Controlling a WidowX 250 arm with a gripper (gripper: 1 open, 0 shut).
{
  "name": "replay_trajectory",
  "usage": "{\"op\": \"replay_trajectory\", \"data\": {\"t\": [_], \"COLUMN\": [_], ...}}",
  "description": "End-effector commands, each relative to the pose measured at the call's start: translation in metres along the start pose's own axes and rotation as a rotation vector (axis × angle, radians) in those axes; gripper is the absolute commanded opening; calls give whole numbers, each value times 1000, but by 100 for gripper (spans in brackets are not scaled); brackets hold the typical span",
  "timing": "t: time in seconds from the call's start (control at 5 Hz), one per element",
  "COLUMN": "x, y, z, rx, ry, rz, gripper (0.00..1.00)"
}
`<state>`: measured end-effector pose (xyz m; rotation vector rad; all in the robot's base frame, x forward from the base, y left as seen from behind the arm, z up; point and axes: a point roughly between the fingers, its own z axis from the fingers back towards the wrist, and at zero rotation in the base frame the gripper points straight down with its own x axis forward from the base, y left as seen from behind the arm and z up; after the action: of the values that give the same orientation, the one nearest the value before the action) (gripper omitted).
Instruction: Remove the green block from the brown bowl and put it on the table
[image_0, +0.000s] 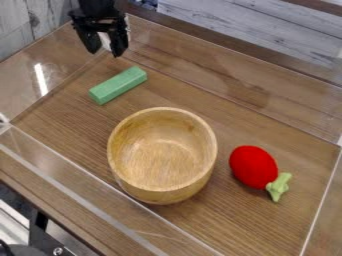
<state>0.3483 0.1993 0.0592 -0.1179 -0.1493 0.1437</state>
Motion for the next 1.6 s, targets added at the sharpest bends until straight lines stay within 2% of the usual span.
{"op": "replay_trajectory", "data": {"t": [0.0, 0.8, 1.2, 1.4], "x": [14, 20, 27, 29], "y": [0, -6, 1, 3], "z": [18, 22, 16, 14], "rx": [37, 65, 82, 87], "ry": [-58, -61, -60, -60], "rz": [-21, -53, -49, -46], "gripper": [100, 100, 100, 0]}}
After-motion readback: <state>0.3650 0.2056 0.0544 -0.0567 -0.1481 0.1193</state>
